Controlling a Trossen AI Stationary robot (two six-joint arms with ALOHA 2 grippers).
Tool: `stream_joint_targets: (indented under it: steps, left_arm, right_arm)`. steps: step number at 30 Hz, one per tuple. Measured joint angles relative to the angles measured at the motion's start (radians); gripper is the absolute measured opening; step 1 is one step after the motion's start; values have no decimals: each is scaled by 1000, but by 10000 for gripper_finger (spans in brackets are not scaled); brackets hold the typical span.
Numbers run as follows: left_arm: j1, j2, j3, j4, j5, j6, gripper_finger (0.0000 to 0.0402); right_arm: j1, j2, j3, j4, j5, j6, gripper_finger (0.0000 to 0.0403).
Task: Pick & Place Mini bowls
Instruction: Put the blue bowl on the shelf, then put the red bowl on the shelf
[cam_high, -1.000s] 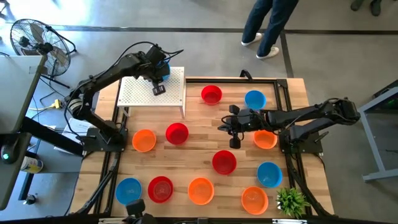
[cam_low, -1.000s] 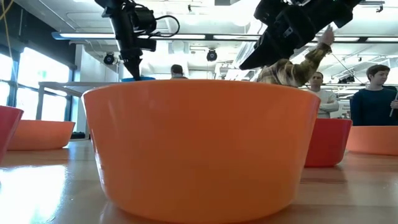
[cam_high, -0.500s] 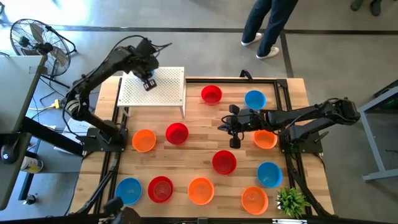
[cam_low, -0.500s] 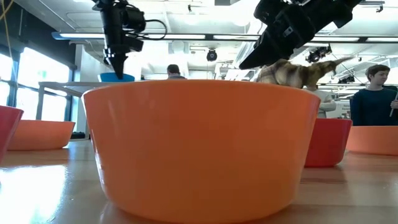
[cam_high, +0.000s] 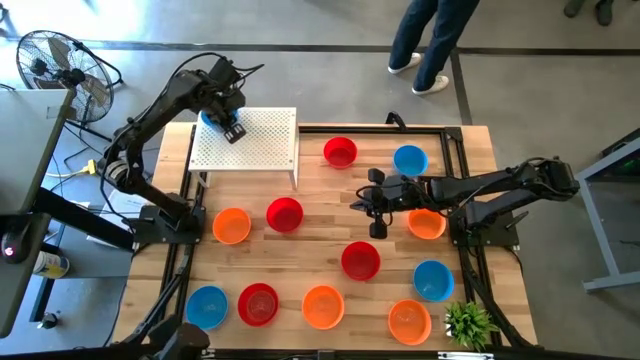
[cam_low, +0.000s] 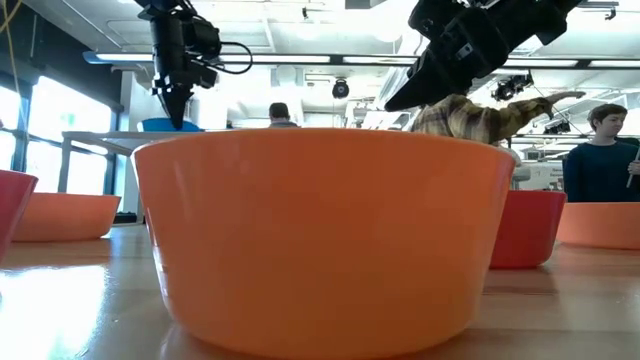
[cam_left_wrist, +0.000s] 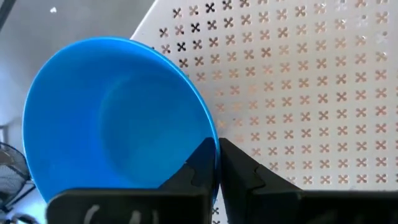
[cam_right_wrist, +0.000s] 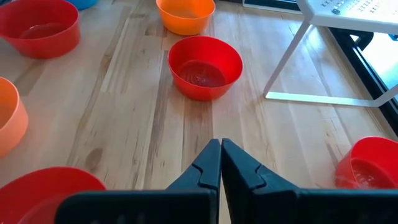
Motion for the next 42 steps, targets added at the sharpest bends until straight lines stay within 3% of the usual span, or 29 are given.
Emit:
stream_joint_targets:
  steps: [14,18,24,27,31,37,42]
  left_arm:
    - [-2,-30,8,-13,-68,-13,72]
    - [-2,-119,30,-6,-63,-5,73]
    - [-69,-318,2,99,74,-23,61]
    - [-147,-430,-98,253,178,-74,42]
    - [-286,-568,-321,530,275,-148,10]
    - [-493,-702,-686,940,244,-186,4]
    - [-628,-718,-864,1122,192,-189,1]
  right_arm:
    - [0,0,0,0,0,0,2]
    - [0,0,0,14,0,9,1]
    - [0,0,0,43,0,11,2]
    - [0,0,0,61,0,30,1]
    - [0,0,0,96,0,59,1]
    - [0,0,0,161,1,121,1]
    - [13,0,0,173,78,159,2]
